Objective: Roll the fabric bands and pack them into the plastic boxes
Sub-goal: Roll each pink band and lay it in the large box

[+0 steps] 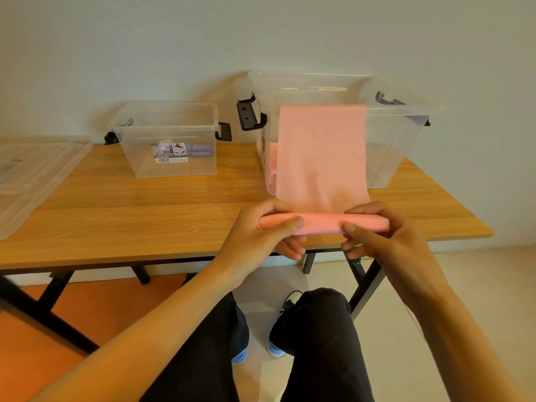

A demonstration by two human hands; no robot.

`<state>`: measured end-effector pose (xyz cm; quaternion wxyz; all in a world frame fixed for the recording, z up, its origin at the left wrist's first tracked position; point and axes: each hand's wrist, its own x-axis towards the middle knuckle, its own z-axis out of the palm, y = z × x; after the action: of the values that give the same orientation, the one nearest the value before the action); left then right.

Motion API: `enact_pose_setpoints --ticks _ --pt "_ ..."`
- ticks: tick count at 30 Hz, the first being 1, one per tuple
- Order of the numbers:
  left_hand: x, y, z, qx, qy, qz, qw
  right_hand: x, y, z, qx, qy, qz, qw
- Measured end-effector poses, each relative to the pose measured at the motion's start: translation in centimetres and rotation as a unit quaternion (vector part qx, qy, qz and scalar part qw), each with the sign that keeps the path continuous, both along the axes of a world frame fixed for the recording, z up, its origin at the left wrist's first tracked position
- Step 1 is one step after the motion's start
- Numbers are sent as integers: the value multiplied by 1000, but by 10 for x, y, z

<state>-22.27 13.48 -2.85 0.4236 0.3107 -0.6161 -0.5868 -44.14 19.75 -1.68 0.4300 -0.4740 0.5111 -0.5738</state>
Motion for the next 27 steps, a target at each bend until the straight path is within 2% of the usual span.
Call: enact_pose_setpoints --ticks 12,20,27 --pt "-2 -1 0 22 20 -50 998 -5 -3 -3 7 -6 -20 1000" --pt "-7 -3 -3 8 28 20 999 -1 -4 -6 6 15 -46 999" --pt "-13 -2 -6 21 56 57 997 -1 -8 -9 4 -22 -49 999"
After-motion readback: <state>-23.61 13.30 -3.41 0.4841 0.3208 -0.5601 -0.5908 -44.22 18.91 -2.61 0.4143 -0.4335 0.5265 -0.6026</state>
